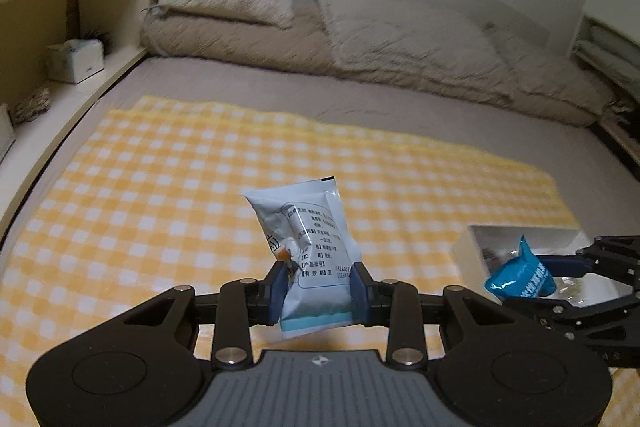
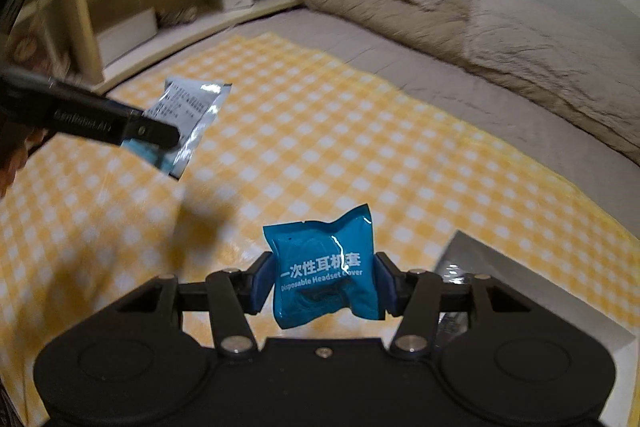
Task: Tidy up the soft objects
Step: 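Carry white packet in left tool while right tool carries blue packet into box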
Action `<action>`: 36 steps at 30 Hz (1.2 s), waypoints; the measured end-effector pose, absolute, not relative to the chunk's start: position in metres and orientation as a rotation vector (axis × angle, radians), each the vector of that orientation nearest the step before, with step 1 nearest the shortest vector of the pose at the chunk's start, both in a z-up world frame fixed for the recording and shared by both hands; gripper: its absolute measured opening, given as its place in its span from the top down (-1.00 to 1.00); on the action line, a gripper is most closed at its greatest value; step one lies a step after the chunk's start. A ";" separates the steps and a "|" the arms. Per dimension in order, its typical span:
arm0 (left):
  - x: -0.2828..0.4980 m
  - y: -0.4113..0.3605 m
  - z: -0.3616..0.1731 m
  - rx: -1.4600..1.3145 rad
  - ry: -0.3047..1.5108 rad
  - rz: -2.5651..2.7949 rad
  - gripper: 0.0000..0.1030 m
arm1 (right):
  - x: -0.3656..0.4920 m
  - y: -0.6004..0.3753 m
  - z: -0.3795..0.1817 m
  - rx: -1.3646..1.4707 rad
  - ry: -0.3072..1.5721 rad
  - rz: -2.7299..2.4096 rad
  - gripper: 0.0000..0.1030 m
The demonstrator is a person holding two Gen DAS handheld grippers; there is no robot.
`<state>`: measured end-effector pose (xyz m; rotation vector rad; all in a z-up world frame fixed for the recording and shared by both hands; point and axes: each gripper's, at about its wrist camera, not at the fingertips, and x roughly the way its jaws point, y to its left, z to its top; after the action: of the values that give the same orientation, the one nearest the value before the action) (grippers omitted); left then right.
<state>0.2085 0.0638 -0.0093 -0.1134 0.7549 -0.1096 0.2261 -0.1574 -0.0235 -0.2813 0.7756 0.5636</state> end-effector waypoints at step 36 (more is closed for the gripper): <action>0.247 -0.187 -0.069 -0.033 0.824 -0.570 0.31 | 0.191 -0.406 -0.012 0.019 0.763 0.038 -0.05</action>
<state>0.2469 -0.1870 -0.0694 -0.0335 0.8244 -0.5702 0.1911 -0.4055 -0.0123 0.0185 0.7629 0.0383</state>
